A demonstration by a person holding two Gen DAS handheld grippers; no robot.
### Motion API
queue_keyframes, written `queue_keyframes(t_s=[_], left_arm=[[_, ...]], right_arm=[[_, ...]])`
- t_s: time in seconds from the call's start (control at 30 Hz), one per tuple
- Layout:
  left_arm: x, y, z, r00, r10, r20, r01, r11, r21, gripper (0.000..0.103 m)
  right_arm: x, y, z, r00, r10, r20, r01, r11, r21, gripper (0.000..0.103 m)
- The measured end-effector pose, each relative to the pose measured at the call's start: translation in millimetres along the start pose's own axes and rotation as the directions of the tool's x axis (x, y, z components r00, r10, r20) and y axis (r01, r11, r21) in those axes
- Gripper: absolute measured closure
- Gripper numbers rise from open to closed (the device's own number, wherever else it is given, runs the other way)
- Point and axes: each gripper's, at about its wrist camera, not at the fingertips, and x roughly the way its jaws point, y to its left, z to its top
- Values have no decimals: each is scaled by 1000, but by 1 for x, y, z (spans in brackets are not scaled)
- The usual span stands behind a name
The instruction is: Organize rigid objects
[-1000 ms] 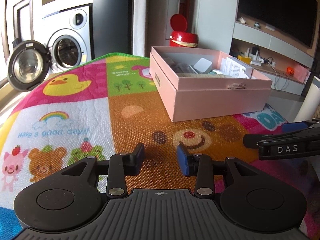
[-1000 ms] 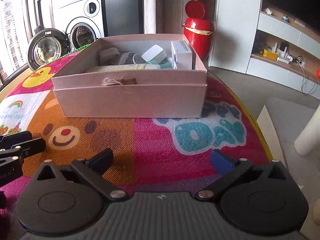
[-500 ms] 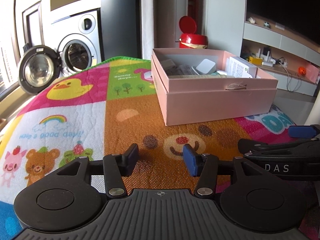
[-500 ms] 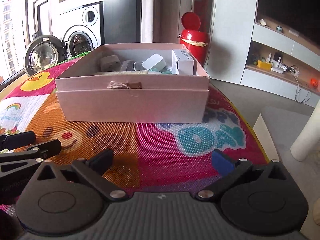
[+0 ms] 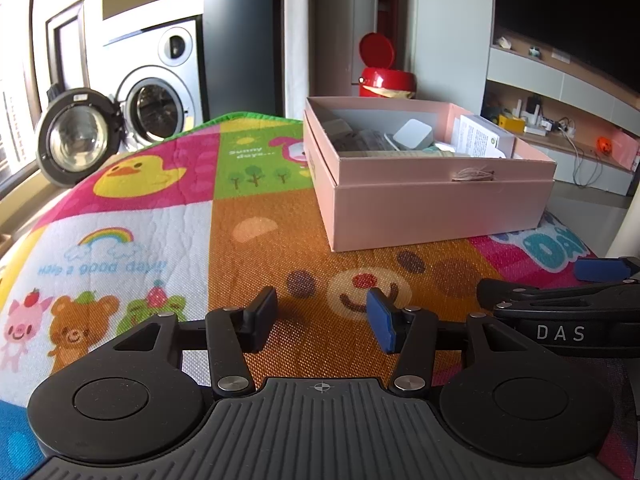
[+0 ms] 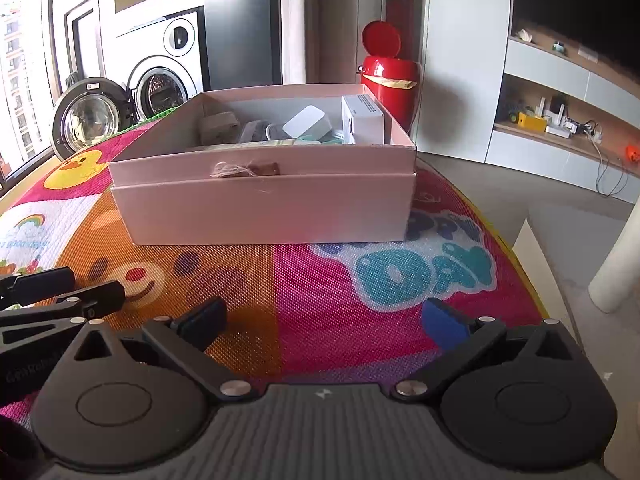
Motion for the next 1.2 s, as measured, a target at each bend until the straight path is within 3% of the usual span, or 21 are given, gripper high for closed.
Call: queue_keyframes(t_s=[1.2], left_arm=[[1, 0, 0, 1000, 10, 0, -10, 1000, 9, 48]], right_arm=[[0, 0, 0, 1000, -2, 0, 2, 1000, -2, 0]])
